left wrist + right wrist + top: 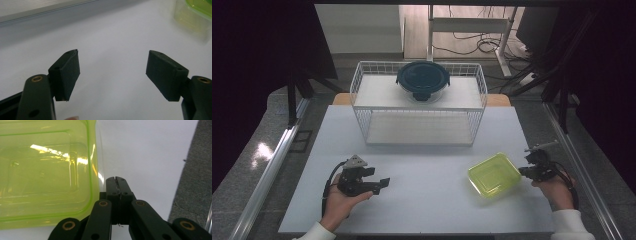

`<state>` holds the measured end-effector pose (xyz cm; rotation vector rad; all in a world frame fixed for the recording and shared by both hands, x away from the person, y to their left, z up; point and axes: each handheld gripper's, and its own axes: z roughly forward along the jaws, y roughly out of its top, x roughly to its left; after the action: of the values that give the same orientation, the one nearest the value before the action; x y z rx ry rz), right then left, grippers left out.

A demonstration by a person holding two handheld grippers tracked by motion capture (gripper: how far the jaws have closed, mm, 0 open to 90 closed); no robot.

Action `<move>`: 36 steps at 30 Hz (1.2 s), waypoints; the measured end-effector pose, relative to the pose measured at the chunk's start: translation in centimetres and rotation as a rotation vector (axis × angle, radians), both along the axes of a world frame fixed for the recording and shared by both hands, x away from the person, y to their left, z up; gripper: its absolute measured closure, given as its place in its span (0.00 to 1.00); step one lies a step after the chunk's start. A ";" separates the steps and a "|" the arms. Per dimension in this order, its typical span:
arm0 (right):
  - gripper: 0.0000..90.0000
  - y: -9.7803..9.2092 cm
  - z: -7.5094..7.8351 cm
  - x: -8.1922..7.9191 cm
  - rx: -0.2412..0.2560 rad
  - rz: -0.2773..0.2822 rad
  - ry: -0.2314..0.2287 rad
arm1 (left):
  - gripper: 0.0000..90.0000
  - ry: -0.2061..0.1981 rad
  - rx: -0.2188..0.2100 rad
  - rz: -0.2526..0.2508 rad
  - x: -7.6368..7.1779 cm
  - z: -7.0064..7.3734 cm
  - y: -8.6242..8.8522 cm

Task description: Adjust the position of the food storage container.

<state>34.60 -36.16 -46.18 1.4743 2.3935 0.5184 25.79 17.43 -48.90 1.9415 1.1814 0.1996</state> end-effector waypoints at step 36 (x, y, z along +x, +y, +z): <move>0.99 9.5 -0.9 -2.7 0.113 0.226 0.090 | 0.30 0.002 -0.001 0.012 0.1 0.0 0.4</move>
<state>31.94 -26.69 -47.06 1.3024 2.6597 0.6607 25.86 17.80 -48.87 1.9344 1.1947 0.2039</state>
